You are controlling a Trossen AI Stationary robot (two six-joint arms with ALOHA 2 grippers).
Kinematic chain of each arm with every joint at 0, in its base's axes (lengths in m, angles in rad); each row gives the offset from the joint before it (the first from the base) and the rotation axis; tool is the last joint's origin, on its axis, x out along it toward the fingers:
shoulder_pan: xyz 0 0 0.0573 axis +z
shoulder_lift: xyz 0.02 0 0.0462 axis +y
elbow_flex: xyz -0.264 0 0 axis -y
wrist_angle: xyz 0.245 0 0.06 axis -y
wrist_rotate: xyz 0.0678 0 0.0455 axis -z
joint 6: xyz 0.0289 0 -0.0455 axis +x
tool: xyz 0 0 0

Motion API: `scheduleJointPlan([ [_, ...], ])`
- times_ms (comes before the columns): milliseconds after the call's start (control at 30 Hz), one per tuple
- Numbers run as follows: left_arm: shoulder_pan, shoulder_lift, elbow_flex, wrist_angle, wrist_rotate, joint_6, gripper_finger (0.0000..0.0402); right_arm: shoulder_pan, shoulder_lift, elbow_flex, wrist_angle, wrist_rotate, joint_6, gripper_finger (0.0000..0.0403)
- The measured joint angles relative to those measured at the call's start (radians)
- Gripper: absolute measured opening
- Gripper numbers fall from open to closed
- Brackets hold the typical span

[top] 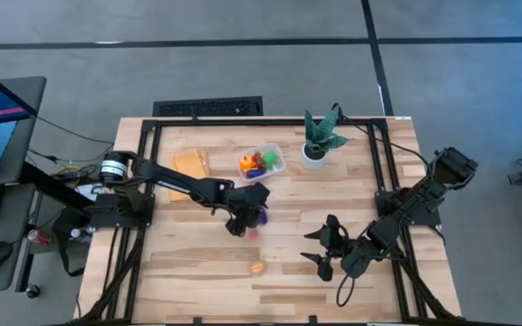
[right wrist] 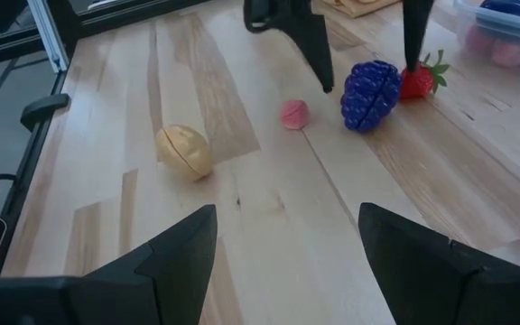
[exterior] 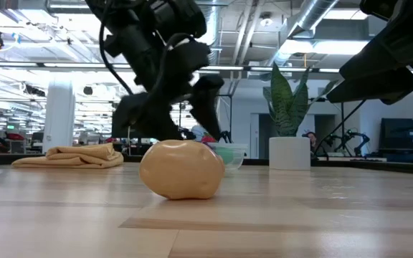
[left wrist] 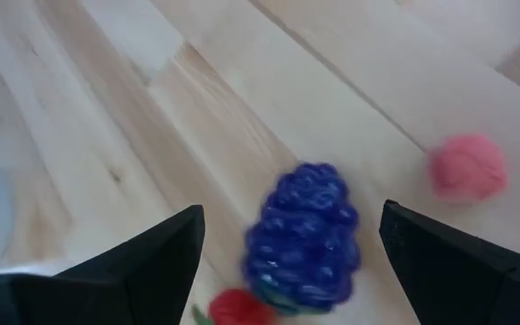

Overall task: Pick and placing Produce into tupperware
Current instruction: Put the grapes into the transparent bin

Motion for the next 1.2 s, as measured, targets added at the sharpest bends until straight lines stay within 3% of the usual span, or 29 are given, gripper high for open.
scheduleJointPlan([
  [467,0.004,0.16,0.197,-0.219,-0.03,-0.091,0.0318,0.002,0.0,0.0,-0.013,-0.001,0.008,0.0265],
  [800,0.024,0.159,0.2,-0.258,-0.045,-0.149,0.0287,0.002,0.0,0.0,-0.019,-0.001,0.008,0.0265],
  [1200,0.024,0.159,0.2,-0.264,-0.04,-0.183,0.0284,0.002,0.0,0.0,-0.019,-0.001,0.009,0.0265],
])
